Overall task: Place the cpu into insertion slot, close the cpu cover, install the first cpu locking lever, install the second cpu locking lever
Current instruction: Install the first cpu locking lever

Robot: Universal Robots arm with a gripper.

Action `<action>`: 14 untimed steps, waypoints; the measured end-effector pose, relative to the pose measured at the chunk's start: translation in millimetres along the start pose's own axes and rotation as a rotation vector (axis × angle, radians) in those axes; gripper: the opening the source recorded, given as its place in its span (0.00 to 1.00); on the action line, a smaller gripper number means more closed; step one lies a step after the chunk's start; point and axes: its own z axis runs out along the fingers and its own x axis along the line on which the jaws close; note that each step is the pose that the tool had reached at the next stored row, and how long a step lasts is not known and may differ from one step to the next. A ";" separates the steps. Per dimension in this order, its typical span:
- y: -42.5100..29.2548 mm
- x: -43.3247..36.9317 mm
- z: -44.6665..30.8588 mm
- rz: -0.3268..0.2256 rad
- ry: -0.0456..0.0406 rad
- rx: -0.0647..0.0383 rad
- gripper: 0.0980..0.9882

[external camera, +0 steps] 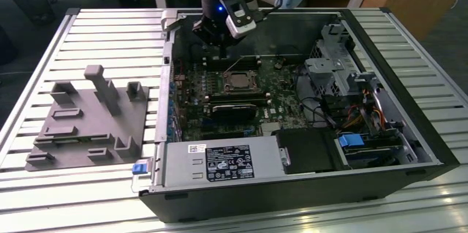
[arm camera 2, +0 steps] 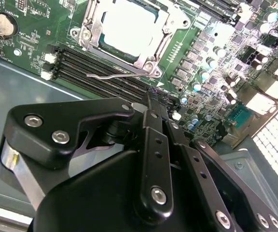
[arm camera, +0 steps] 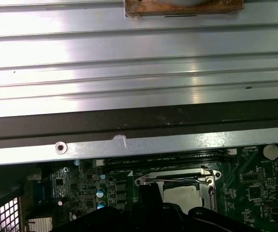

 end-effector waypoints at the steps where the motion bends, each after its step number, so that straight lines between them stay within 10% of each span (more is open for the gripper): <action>1: 0.0 -0.3 0.1 0.000 -0.0001 0.000 0.01; 4: -0.3 -1.1 0.7 0.000 0.0007 -0.006 0.01; 8: -0.5 -2.7 3.2 0.002 0.0039 -0.043 0.01; 14: -0.1 -13.1 12.4 -0.003 0.0057 -0.042 0.01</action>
